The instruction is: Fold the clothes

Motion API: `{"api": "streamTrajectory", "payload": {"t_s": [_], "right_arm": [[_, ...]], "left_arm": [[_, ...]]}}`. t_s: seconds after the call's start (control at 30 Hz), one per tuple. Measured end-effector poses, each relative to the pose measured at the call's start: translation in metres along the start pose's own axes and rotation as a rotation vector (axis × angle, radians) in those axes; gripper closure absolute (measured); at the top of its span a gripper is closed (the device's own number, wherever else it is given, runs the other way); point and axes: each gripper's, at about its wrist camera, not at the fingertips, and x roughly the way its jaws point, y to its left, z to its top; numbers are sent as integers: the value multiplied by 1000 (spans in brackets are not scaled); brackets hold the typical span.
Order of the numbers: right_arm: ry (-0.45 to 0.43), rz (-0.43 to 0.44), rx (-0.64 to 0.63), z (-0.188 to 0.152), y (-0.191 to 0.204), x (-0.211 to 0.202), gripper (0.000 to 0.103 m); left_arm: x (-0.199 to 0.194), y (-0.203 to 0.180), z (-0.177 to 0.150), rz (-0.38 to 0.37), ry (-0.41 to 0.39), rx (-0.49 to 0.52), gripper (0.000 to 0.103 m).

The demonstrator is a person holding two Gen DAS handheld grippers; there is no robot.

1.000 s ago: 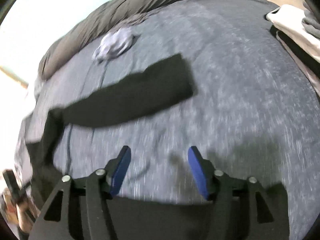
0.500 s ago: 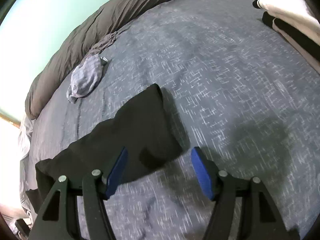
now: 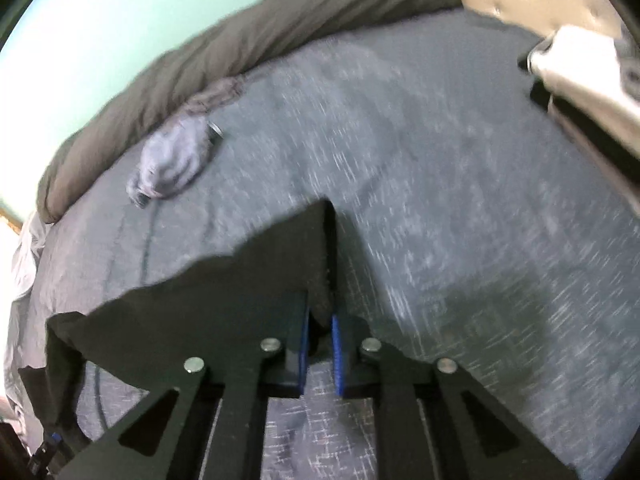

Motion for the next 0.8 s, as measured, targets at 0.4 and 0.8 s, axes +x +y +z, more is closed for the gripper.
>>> {"api": "streamTrajectory", "payload": {"t_s": [0.4, 0.8], "right_arm": [[-145, -6, 15, 41, -39, -101, 96], [137, -131, 15, -36, -103, -37, 93]], "left_arm": [[-10, 5, 0, -9, -12, -4, 24], [-8, 7, 1, 0, -11, -12, 24]]}}
